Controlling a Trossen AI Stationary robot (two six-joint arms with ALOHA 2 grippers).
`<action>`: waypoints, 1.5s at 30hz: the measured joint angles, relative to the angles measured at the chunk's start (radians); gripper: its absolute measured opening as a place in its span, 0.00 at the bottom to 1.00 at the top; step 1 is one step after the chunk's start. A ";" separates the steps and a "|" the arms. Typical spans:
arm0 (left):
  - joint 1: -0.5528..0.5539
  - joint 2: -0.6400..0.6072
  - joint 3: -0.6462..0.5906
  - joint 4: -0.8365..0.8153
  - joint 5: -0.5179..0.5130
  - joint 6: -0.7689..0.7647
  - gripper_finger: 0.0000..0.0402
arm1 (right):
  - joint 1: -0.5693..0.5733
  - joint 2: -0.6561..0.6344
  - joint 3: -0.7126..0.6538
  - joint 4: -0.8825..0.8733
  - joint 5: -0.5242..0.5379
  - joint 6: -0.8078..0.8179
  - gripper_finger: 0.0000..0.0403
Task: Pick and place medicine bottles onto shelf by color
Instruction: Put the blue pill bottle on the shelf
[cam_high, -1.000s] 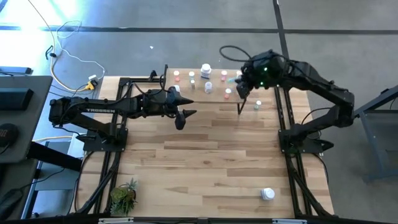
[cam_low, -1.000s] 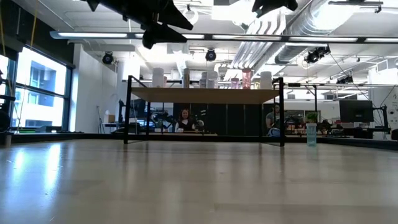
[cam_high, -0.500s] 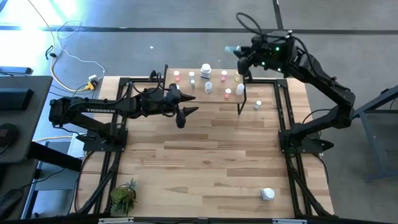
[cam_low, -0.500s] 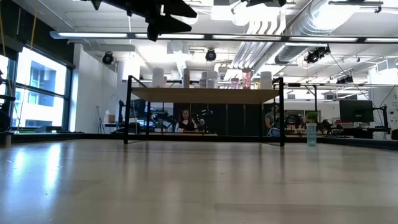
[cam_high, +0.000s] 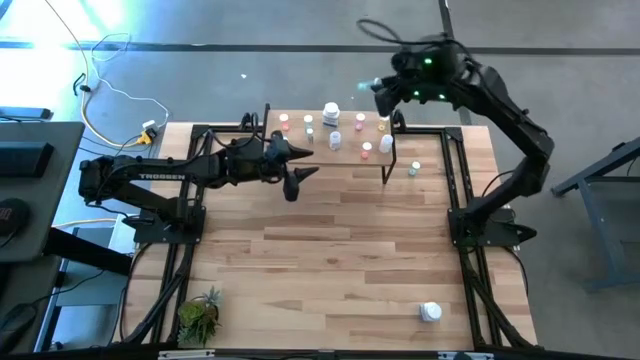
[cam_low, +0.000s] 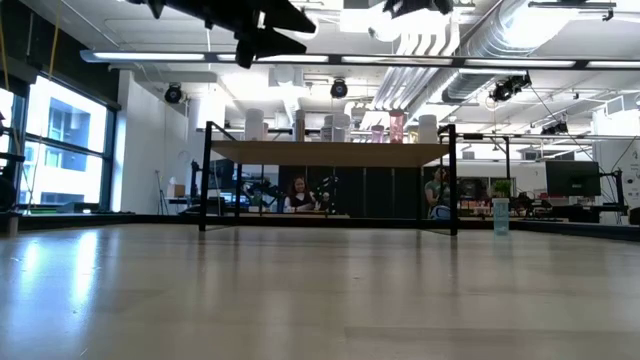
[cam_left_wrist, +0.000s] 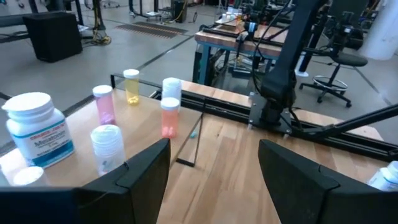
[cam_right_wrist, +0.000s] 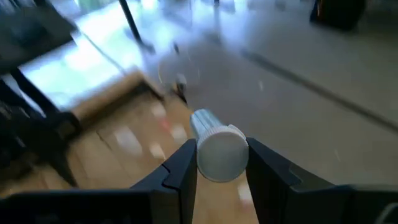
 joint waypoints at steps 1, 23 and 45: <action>0.002 0.000 0.000 0.000 0.000 -0.001 0.58 | -0.003 0.020 0.021 -0.054 0.000 0.000 0.26; 0.003 0.000 0.000 -0.024 0.000 -0.001 0.58 | -0.073 0.290 0.067 -0.476 0.002 -0.001 0.26; 0.002 0.000 0.000 -0.026 0.001 -0.003 0.58 | -0.056 0.317 -0.045 -0.472 -0.010 0.026 0.26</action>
